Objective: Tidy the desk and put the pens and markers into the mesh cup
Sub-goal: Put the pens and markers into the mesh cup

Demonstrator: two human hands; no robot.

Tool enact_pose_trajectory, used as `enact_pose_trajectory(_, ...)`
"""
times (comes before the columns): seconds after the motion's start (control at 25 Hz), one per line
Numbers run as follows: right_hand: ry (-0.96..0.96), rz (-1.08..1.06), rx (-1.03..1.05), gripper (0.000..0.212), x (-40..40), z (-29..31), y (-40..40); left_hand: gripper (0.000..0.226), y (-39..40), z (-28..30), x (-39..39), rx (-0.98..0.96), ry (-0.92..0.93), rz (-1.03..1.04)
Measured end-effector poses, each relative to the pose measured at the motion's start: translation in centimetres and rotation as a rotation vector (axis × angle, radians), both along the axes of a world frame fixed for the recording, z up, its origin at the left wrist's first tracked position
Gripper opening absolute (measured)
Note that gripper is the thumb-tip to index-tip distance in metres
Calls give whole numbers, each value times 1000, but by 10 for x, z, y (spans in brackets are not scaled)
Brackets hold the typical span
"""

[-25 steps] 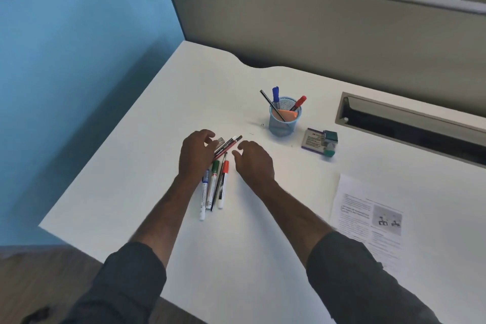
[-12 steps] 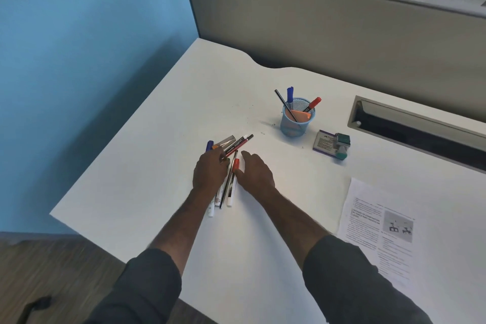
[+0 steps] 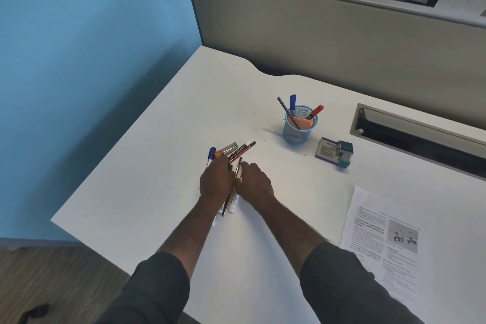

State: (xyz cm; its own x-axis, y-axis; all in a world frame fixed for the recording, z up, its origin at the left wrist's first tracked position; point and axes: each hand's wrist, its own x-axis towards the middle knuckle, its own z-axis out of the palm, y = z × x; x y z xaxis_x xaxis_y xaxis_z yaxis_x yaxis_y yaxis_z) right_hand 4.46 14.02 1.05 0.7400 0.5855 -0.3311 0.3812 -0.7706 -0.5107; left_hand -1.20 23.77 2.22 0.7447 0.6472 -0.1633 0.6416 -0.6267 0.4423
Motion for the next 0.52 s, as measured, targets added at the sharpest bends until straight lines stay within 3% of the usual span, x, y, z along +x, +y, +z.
enact_pose_trajectory(0.12,-9,-39,27,35,0,3,-1,15,0,3,2,26,1,5)
enact_pose_trajectory(0.32,84,-186,210,56,12,11,-16,19,6,17,8,-17,-76,52)
enact_pose_trajectory(0.52,119,-327,352,55,30,22,-35,27,8,34,21,-140,-223,64)
